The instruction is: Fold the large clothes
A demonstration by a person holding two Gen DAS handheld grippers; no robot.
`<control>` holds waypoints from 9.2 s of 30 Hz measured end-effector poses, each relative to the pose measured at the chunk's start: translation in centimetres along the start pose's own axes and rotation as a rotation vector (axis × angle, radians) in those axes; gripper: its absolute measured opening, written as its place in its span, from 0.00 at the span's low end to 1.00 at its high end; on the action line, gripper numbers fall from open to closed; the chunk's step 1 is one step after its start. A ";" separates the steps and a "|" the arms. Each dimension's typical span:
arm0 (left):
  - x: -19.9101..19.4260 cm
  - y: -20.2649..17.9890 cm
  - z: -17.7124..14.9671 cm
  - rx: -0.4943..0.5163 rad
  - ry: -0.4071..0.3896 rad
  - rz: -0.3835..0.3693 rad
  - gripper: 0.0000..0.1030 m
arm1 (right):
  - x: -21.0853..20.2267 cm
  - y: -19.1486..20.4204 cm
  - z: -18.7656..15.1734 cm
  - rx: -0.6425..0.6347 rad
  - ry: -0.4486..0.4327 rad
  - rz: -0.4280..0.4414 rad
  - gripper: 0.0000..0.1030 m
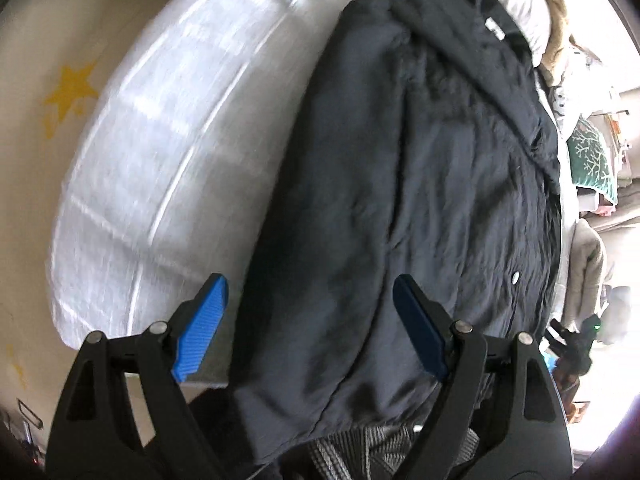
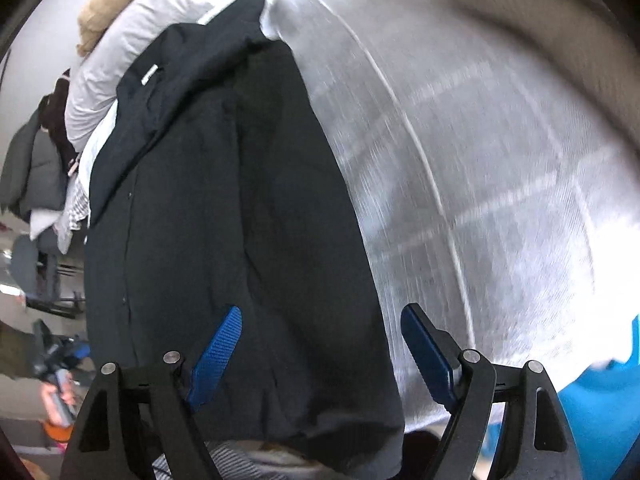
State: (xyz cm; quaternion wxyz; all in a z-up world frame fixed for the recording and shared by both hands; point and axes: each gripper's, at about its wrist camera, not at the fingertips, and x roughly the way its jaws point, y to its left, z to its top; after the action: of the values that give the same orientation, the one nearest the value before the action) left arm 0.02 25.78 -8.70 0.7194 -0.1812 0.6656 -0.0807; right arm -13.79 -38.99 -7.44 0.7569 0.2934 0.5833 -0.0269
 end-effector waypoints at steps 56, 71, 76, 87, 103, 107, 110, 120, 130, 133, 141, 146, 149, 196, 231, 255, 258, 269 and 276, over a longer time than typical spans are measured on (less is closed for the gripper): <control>-12.6 -11.5 12.1 0.107 -0.558 -0.276 0.07 | -11.5 14.2 12.4 -0.111 -0.535 0.161 0.06; 1.7 -15.9 29.0 0.068 -0.592 -0.001 0.12 | 4.3 14.0 29.6 -0.040 -0.470 -0.084 0.06; 4.8 -15.5 29.6 0.117 -0.598 0.025 0.12 | 9.6 12.1 30.4 -0.032 -0.435 -0.118 0.07; -0.4 -15.2 27.4 0.057 -0.747 -0.102 0.77 | 5.8 9.0 29.5 0.083 -0.428 0.318 0.66; 4.5 -14.9 31.1 0.356 -0.580 0.138 0.54 | 6.7 14.0 32.0 -0.339 -0.579 -0.146 0.57; 4.1 -14.6 32.1 0.274 -0.571 0.092 0.10 | 9.4 14.1 32.9 -0.341 -0.537 -0.179 0.06; 1.4 -14.5 30.8 0.188 -0.676 0.009 0.08 | 8.6 14.1 31.7 -0.347 -0.612 -0.185 0.03; -3.4 -22.0 30.9 0.254 -1.019 0.181 0.07 | 2.1 16.6 32.4 -0.294 -0.973 -0.391 0.02; 7.4 -22.7 41.8 0.224 -0.859 0.416 0.09 | 13.2 18.2 42.9 -0.360 -0.733 -0.628 0.02; 10.3 -22.0 43.0 0.213 -0.769 0.434 0.09 | 17.0 17.6 44.7 -0.370 -0.592 -0.664 0.02; 9.8 -23.9 41.9 0.257 -0.728 0.585 0.48 | 17.0 19.1 43.7 -0.423 -0.570 -0.813 0.05; 5.8 -24.3 36.4 0.304 -0.690 0.348 0.80 | 11.2 21.4 37.6 -0.480 -0.616 -0.649 0.54; 4.0 -24.4 32.6 0.295 -0.679 0.279 0.81 | 8.9 22.3 34.0 -0.499 -0.606 -0.594 0.55; 9.9 -8.2 20.4 -0.517 -0.534 -0.489 0.51 | 9.4 7.0 19.7 0.330 -0.402 0.195 0.70; 4.7 -2.2 9.1 -0.313 -0.412 -0.352 0.63 | 7.0 6.1 10.4 0.097 -0.204 0.054 0.70; -2.9 -7.2 9.0 -0.238 -0.692 -0.423 0.30 | 4.9 29.6 5.4 -0.523 -0.415 0.075 0.45; -4.4 -8.5 8.6 -0.189 -0.728 -0.441 0.30 | 9.3 31.9 5.2 -0.546 -0.289 0.106 0.24; -6.2 -21.4 7.9 0.166 -0.753 -0.534 0.29 | 16.6 32.8 7.7 -0.501 -0.050 0.142 0.21; -3.1 -30.6 5.8 0.388 -0.676 -0.518 0.33 | 10.9 26.1 13.1 -0.272 -0.064 0.335 0.44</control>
State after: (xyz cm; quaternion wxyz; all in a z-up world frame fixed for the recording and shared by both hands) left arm 9.24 -0.42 5.73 0.8727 -0.2196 0.2994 -0.3170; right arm 11.05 -20.31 -4.54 0.8015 0.2805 0.5004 0.1689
